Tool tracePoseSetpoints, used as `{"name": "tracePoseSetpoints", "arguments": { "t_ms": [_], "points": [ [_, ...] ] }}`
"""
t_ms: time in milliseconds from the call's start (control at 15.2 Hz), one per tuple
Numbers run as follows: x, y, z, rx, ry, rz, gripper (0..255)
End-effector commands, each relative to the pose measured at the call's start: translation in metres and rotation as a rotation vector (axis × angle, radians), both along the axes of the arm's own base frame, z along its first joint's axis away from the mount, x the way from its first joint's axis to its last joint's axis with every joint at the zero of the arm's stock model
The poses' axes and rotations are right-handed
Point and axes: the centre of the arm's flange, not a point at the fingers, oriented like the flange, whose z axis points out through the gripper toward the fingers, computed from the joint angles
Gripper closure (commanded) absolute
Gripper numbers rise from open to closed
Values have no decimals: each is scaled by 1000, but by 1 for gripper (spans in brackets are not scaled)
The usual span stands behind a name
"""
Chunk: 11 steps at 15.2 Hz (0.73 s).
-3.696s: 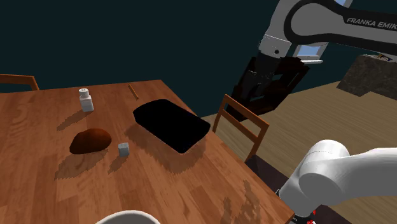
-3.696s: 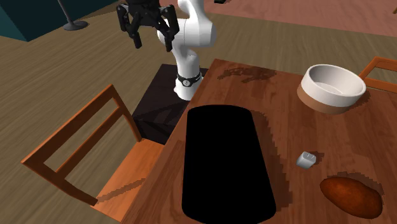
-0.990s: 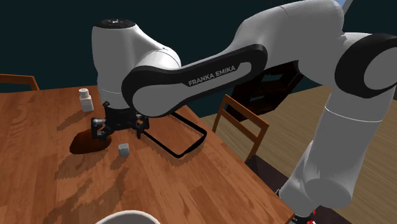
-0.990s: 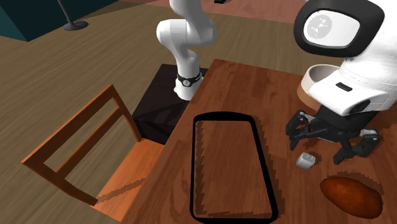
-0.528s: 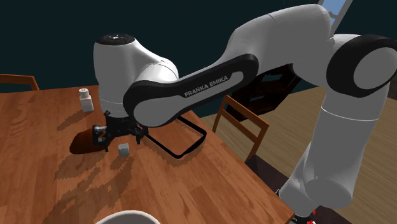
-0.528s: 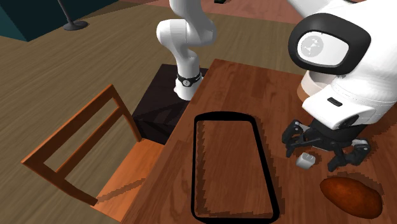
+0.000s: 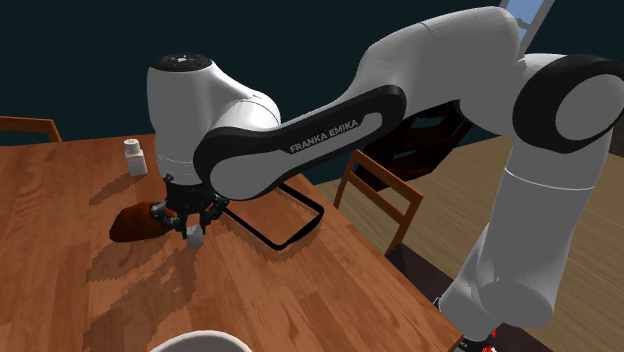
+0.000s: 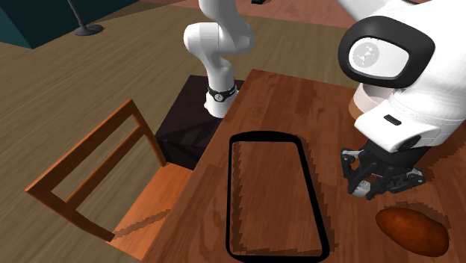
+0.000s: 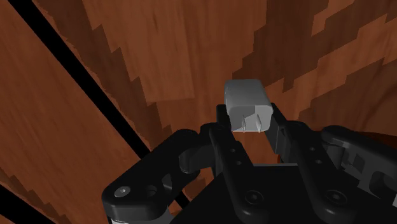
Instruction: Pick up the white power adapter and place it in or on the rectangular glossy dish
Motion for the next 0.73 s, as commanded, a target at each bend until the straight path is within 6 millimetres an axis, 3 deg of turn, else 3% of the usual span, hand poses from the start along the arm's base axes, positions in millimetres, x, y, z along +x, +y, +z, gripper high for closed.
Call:
{"name": "tracePoseSetpoints", "arguments": {
  "t_ms": [0,396,660],
  "points": [
    [0,0,0,0,0,0,255],
    [0,0,0,0,0,0,255],
    [0,0,21,0,0,0,255]
  ]
}}
